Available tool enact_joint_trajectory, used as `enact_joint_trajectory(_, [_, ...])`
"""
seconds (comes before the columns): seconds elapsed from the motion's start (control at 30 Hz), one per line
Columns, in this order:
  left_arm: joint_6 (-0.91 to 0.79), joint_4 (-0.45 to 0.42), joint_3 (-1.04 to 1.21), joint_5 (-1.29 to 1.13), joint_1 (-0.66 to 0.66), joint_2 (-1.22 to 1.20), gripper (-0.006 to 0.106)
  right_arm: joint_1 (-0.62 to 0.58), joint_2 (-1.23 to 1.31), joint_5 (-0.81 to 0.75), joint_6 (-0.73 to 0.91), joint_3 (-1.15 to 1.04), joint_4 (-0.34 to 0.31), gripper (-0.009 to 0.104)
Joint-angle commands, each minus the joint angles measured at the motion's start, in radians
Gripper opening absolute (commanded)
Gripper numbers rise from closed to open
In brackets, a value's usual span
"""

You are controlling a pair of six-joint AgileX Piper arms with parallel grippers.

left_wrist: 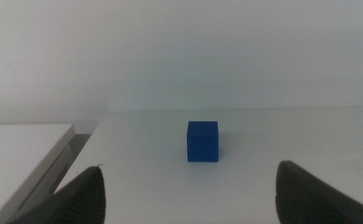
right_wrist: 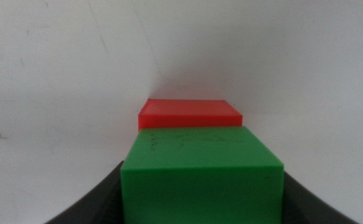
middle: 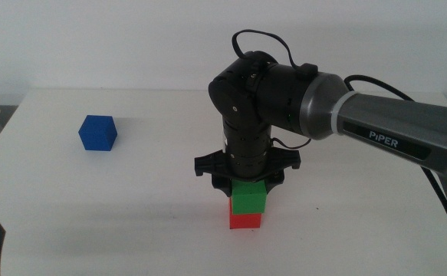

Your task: Stack red cubes first, then green, then blue cubes in a specific spot.

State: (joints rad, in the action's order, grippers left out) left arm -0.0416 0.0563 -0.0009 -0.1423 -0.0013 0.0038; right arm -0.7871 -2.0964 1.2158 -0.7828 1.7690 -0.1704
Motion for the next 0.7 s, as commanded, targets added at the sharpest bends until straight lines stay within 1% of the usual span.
enact_joint_trajectory(0.0, [0.005, 0.002, 0.001, 0.005, 0.0, -0.004, 0.094, 0.01, 0.015, 0.005, -0.019, -0.004, -0.014, 0.01])
enact_joint_trajectory(0.33, [0.005, 0.002, 0.001, 0.005, 0.0, -0.004, 0.094, 0.01, 0.016, 0.005, -0.07, -0.004, -0.014, 0.01])
enact_joint_trajectory(0.67, [0.005, 0.002, 0.001, 0.005, 0.0, -0.004, 0.094, 0.01, 0.013, -0.014, -0.1, -0.004, -0.048, 0.01])
